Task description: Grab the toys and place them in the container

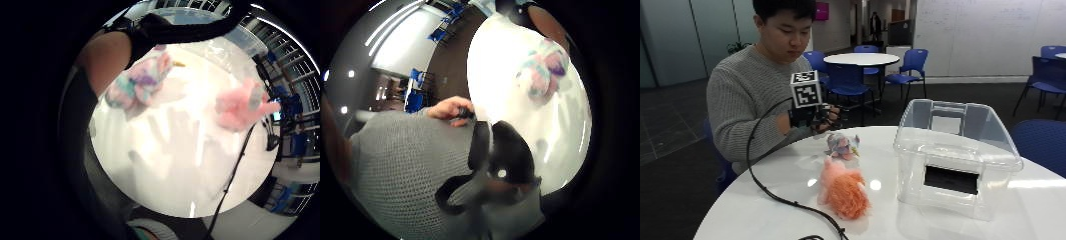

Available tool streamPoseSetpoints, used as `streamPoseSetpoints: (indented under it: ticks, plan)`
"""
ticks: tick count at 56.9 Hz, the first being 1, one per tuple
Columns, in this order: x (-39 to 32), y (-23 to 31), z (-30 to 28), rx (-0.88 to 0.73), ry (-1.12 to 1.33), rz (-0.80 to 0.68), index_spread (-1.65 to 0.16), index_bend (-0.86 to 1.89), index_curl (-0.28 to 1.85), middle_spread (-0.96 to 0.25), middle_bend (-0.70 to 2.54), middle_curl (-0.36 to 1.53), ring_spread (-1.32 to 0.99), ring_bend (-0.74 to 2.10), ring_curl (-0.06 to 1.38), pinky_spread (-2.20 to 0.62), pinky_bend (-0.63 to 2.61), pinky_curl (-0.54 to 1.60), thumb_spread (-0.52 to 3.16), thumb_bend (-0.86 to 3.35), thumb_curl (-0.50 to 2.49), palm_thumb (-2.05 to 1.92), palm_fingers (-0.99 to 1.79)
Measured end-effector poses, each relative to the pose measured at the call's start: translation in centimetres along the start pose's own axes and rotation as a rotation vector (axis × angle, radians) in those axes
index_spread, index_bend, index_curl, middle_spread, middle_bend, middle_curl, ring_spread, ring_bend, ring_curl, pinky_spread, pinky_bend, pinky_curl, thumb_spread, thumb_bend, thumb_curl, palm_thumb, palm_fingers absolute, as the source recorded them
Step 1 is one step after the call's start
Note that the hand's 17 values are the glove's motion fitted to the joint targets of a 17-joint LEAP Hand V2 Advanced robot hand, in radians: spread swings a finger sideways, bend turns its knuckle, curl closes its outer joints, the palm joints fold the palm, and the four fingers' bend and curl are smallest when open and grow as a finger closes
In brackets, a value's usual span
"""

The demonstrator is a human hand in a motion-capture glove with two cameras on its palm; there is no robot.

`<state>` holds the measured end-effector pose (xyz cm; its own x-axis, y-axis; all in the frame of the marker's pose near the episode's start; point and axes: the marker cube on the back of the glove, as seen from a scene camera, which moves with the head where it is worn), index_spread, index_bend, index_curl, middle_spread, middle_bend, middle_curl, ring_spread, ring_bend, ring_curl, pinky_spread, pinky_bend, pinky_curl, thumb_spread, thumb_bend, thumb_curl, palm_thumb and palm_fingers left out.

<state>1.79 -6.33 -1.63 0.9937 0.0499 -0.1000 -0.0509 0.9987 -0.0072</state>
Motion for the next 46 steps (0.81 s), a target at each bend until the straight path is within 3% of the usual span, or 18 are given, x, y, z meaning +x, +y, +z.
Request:
streamPoseSetpoints:
  ticks: [12,19,33,46]
  plan:
    - [2.5,-7.1,-0.8,-0.017,0.063,0.059,-0.38,0.18,0.30,-0.19,0.17,0.20,-0.19,0.35,0.18,0.02,0.66,0.30,1.43,-0.01,0.25,0.00,0.07]
    - [2.7,-7.4,0.9,-0.059,0.048,0.060,-0.39,0.19,0.32,-0.19,0.17,0.22,-0.18,0.36,0.19,0.03,0.68,0.31,1.43,-0.01,0.26,0.00,0.04]
    - [2.5,-6.5,7.8,-0.300,0.093,0.071,-0.39,0.19,0.35,-0.18,0.17,0.24,-0.17,0.35,0.21,0.03,0.73,0.33,1.37,-0.01,0.29,0.01,0.01]
    - [0.6,-6.2,11.6,-0.383,0.192,0.061,-0.43,0.25,0.39,-0.17,0.09,0.19,-0.13,0.37,0.23,0.03,1.03,0.41,1.24,-0.02,0.31,0.01,0.05]
